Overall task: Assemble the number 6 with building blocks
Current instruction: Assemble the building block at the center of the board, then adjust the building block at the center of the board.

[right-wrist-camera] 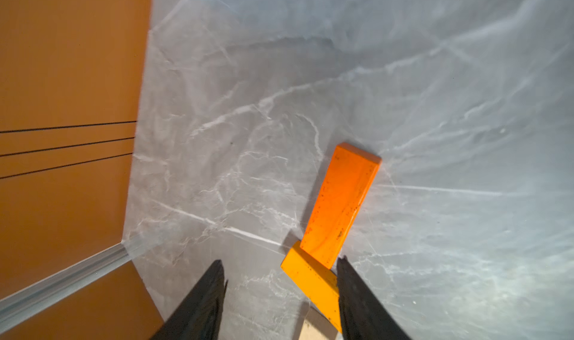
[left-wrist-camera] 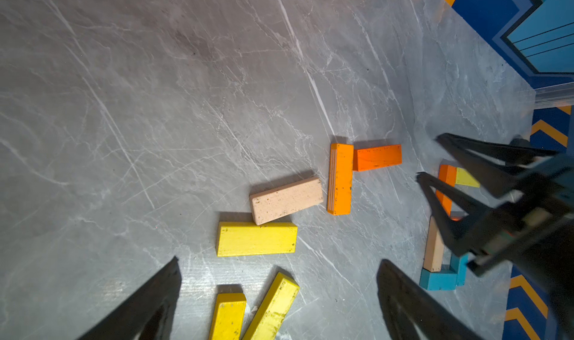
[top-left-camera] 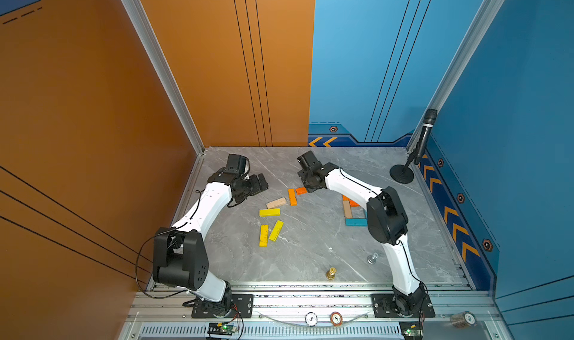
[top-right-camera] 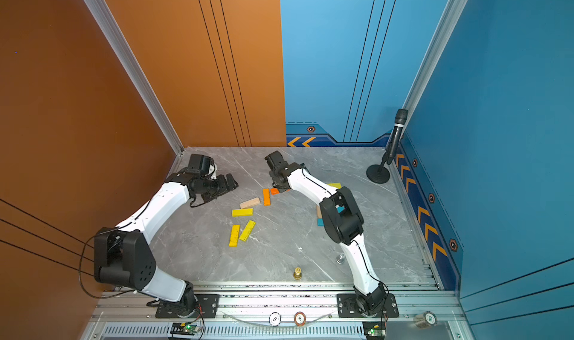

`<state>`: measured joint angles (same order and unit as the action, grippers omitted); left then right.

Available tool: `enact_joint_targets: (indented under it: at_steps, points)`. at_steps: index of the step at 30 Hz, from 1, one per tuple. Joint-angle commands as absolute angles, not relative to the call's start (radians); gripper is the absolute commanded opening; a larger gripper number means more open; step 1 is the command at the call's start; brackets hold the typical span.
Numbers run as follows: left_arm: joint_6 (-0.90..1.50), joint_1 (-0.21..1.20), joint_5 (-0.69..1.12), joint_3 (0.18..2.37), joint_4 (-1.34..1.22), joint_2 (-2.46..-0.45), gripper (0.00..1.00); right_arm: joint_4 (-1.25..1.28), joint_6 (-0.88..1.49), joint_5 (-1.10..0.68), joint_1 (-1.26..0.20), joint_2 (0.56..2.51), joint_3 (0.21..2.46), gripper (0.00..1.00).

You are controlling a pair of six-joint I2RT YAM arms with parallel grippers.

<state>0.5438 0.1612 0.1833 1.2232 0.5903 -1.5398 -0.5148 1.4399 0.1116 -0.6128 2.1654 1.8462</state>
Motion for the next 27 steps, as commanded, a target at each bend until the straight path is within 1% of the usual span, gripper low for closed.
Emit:
enact_joint_targets:
  at_steps: [1,4,5,8,11,12,15,16,19,21,27]
  points:
    - [0.549,0.211,0.131,1.223,0.609,-1.578,0.97,-0.529,0.885,-0.036,-0.532,2.11,1.802,0.57]
    - [0.544,0.279,0.067,1.284,0.659,-1.63,0.96,-0.653,0.602,-0.083,-0.501,2.101,1.815,0.58]
    - [0.543,0.303,0.049,1.31,0.675,-1.656,0.96,-0.689,0.526,-0.069,-0.498,2.096,1.816,0.58]
    - [0.557,0.364,0.006,1.383,0.706,-1.733,0.92,-0.72,0.379,-0.065,-0.491,2.085,1.805,0.57]
    - [0.562,0.412,-0.05,1.465,0.725,-1.823,0.87,-0.723,0.339,-0.076,-0.479,2.083,1.802,0.54]
    - [0.561,0.421,-0.065,1.488,0.731,-1.851,0.82,-0.717,0.34,-0.07,-0.477,2.081,1.802,0.54]
    - [0.556,0.45,-0.111,1.542,0.732,-1.933,0.75,-0.712,0.333,-0.086,-0.481,2.082,1.802,0.51]
    - [0.554,0.457,-0.13,1.564,0.733,-1.961,0.72,-0.702,0.336,-0.083,-0.484,2.081,1.772,0.49]
    - [0.548,0.465,-0.175,1.626,0.732,-2.034,0.64,-0.684,0.357,-0.07,-0.486,2.094,1.753,0.44]
    - [0.549,0.466,-0.193,1.662,0.733,-2.074,0.58,-0.663,0.366,-0.07,-0.486,2.106,1.737,0.43]
    - [0.533,0.47,-0.243,1.749,0.743,-2.161,0.53,-0.647,0.39,-0.067,-0.489,2.166,1.756,0.42]
